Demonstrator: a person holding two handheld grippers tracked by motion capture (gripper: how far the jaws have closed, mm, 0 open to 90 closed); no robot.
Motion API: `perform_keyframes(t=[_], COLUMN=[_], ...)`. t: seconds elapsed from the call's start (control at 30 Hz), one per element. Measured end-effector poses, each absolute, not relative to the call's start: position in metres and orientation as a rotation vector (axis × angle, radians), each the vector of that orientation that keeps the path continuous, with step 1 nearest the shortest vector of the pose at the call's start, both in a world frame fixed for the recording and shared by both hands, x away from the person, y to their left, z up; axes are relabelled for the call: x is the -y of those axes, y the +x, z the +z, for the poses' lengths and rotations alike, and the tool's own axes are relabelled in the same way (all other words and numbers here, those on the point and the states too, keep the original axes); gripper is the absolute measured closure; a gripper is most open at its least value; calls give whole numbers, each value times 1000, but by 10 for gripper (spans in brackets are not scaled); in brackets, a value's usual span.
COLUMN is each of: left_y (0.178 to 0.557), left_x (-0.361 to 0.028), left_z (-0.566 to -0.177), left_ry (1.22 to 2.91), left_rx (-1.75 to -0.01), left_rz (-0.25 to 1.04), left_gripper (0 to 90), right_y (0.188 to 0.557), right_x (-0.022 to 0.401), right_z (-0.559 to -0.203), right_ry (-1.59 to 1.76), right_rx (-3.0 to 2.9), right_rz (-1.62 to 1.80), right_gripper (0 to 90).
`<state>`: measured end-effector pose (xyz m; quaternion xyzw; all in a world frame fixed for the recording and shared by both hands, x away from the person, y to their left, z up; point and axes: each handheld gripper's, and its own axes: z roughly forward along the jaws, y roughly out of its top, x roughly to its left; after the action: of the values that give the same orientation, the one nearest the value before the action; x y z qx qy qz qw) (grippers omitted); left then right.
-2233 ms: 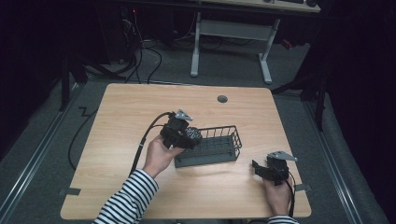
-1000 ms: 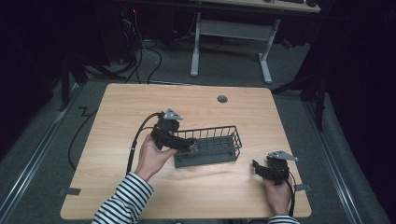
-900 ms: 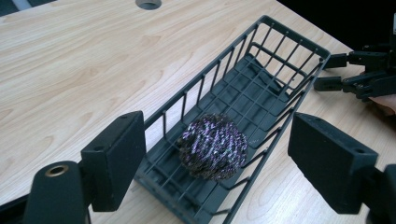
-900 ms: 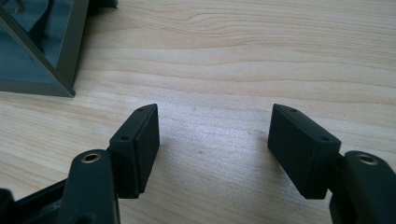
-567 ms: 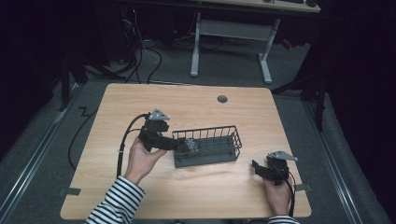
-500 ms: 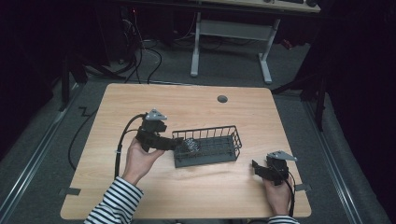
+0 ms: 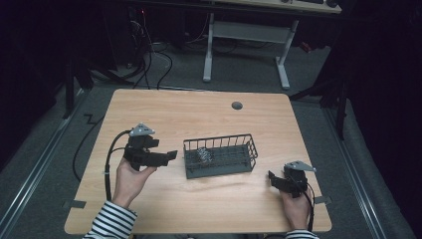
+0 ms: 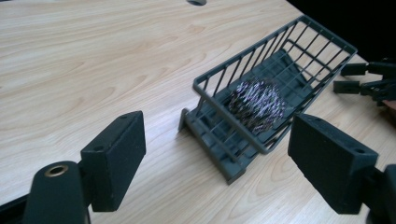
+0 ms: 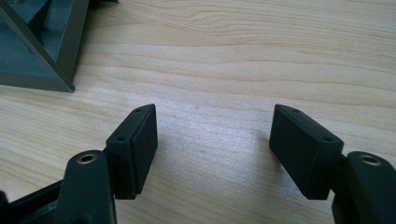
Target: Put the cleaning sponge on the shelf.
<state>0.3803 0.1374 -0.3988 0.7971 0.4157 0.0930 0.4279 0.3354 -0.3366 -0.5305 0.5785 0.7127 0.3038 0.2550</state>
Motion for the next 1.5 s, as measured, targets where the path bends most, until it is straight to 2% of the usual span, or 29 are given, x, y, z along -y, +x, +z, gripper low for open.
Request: perform_keyframes(t=[0.83,1.5], left_y=[358,351], left_x=[-192,-217], left_z=[-431,-484], left_ry=[1887,1886], left_rx=[-1199,-1315], left_rz=[280,261], left_gripper=[185,188], right_y=[335,335], right_x=[336,335], right_z=[-530,-530], right_ry=[1565,1564], right_rx=[-1944,-1944], right_rz=[820,822], right_gripper=[319,317])
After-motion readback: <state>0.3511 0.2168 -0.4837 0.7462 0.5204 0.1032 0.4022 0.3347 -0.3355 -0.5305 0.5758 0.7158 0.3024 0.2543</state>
